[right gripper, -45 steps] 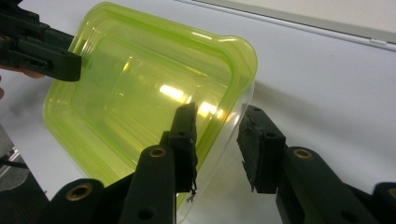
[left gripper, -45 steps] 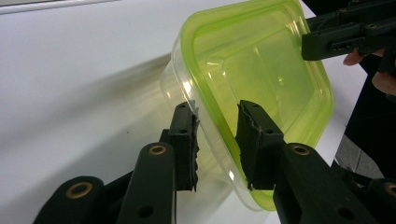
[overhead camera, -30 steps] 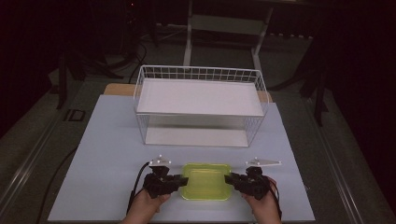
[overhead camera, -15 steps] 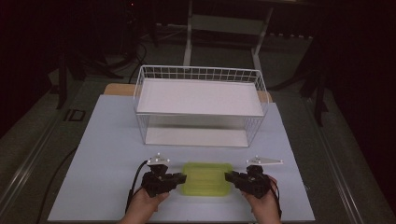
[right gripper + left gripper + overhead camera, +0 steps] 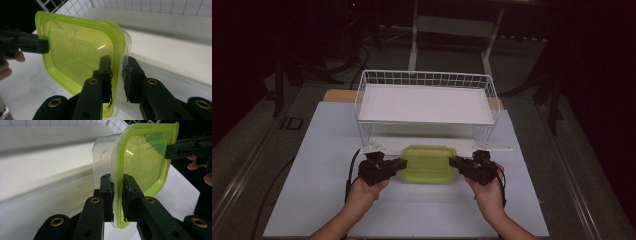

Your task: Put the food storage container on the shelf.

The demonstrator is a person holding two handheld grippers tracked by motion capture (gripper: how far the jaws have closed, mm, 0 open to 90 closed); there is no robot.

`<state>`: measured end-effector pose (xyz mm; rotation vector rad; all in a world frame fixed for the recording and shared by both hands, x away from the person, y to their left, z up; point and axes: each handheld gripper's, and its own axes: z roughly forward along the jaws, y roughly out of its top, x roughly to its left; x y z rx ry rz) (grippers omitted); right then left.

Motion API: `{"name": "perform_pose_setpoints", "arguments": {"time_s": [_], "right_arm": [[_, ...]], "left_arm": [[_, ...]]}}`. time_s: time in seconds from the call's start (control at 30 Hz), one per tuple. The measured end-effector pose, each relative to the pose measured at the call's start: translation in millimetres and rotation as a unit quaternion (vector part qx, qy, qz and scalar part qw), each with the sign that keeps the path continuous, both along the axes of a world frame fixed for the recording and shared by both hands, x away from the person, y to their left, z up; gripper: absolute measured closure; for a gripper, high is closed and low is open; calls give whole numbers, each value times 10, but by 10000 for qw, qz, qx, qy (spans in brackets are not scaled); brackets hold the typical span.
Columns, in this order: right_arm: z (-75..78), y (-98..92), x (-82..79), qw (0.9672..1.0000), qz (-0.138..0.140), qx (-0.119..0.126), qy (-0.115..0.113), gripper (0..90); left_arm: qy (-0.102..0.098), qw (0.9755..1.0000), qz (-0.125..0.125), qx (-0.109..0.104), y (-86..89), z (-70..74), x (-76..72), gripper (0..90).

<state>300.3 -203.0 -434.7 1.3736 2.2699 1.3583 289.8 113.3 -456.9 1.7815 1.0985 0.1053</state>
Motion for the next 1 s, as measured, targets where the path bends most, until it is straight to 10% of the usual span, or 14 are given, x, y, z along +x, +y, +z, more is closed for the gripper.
{"name": "perform_pose_setpoints", "arguments": {"time_s": [1.0], "right_arm": [[-443, 203, 612, 9988, -477, -126, -77, 762]], "left_arm": [[222, 9990, 305, 239, 23, -412, 668, 803]]}}
